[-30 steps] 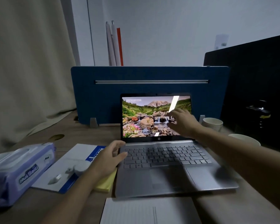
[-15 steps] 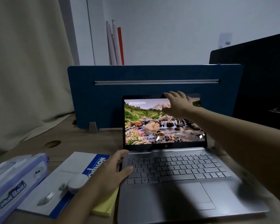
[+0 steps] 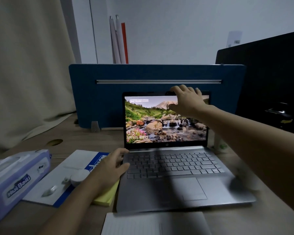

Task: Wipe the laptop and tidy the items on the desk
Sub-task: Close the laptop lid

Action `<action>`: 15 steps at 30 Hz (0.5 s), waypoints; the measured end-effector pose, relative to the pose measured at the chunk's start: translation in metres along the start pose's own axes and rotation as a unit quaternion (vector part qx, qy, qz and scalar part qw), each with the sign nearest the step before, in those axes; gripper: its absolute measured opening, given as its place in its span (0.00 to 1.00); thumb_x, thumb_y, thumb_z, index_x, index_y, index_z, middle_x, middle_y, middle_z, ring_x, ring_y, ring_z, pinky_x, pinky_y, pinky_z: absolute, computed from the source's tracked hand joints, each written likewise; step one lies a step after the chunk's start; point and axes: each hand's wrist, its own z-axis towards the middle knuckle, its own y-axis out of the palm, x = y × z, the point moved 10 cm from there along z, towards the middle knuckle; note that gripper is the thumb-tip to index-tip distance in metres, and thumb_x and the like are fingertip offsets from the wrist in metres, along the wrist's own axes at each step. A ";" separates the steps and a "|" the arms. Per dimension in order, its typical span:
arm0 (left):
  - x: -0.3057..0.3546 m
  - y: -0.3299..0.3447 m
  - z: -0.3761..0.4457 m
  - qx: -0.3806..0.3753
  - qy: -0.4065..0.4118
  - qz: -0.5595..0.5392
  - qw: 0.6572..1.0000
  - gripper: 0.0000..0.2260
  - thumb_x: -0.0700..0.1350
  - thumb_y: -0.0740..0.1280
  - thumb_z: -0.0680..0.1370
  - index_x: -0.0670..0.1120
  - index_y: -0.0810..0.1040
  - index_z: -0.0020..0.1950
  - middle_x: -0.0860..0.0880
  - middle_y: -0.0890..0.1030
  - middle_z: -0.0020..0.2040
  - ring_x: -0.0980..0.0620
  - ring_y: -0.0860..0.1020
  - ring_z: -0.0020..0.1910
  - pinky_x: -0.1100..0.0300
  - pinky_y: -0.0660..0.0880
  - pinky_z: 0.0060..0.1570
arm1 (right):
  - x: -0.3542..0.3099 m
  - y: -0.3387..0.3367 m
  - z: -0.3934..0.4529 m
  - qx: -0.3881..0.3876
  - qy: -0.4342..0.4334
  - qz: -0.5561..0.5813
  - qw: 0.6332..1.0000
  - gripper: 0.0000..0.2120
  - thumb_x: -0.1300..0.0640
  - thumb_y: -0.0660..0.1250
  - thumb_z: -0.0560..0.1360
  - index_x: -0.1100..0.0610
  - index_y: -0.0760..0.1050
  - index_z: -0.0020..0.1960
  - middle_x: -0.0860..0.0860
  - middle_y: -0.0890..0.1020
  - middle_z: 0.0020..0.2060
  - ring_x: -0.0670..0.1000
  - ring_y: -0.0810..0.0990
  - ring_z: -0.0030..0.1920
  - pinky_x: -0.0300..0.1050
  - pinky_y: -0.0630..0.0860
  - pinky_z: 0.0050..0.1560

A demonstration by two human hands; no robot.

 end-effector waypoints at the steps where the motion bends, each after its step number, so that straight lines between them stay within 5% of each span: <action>1: 0.001 0.000 -0.002 0.001 0.002 0.008 1.000 0.17 0.51 0.66 0.79 0.66 0.68 0.64 0.56 0.74 0.66 0.58 0.72 0.64 0.56 0.72 0.62 | -0.001 -0.005 -0.005 0.004 -0.003 0.001 1.000 0.32 0.41 0.66 0.75 0.49 0.60 0.74 0.54 0.68 0.71 0.61 0.65 0.71 0.65 0.53 0.74; 6: 0.003 -0.007 -0.016 0.013 0.000 0.047 0.999 0.20 0.49 0.66 0.79 0.60 0.67 0.70 0.56 0.74 0.68 0.59 0.73 0.64 0.62 0.70 0.59 | -0.007 -0.030 -0.041 0.024 -0.023 0.025 0.999 0.29 0.48 0.65 0.76 0.50 0.60 0.74 0.55 0.68 0.71 0.61 0.64 0.71 0.61 0.55 0.74; 15: 0.018 -0.016 -0.058 0.071 0.002 0.130 0.989 0.23 0.49 0.65 0.79 0.56 0.65 0.73 0.50 0.73 0.71 0.49 0.72 0.67 0.50 0.71 0.64 | -0.015 -0.051 -0.116 0.068 -0.045 0.054 0.995 0.30 0.49 0.66 0.74 0.50 0.59 0.73 0.52 0.67 0.70 0.59 0.62 0.72 0.58 0.47 0.76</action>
